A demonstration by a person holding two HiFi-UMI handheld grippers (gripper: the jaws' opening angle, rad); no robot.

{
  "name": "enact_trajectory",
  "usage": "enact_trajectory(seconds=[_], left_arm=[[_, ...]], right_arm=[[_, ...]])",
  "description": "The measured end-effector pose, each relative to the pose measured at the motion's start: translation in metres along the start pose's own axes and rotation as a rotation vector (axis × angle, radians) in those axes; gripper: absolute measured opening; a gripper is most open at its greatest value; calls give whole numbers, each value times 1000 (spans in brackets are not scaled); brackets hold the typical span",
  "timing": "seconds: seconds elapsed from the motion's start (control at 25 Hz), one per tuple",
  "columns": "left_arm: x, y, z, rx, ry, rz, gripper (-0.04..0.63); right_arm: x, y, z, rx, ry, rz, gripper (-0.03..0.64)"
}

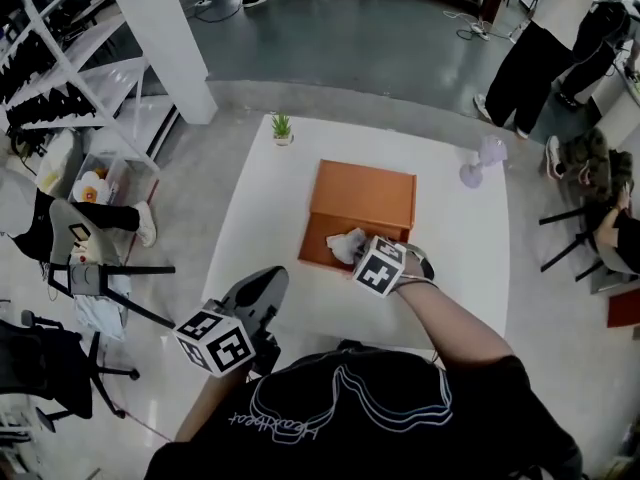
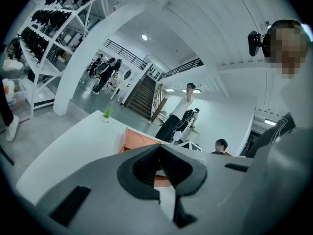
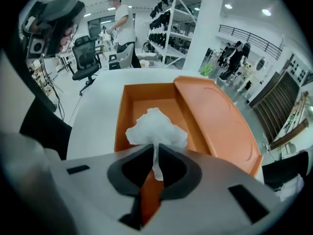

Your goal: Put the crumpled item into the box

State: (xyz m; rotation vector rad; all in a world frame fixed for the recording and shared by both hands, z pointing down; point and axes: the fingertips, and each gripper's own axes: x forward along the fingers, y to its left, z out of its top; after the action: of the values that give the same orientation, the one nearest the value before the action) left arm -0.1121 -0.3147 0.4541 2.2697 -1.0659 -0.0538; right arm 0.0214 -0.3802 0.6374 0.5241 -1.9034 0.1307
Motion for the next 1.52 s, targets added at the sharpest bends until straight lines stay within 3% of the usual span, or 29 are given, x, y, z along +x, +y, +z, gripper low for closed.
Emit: enact_trajectory(seconds=[0.32,0.68,0.88,1.2,1.32,1.52], left_arm=[[-5,8,1,-20,-5,34,5],[2,10,-5,-30,-2,20,5],[9,-4,-4,-15,4,-8,5],[10,-35,1,24,2,-58,5],[10,-51,4,43,1,-91,5],[4,-69,2,63,6,-132,5]], right_arm=[[12,6,-6,-49,60,48,66],[-16,2,-4,46,-48,73,183],[-57,4,8,175,-255,62,182],[-164,12,36,403,-728,55,82],[-195,19,36,436,-836,45,3],[-226,34,39,434,-956,35,3]])
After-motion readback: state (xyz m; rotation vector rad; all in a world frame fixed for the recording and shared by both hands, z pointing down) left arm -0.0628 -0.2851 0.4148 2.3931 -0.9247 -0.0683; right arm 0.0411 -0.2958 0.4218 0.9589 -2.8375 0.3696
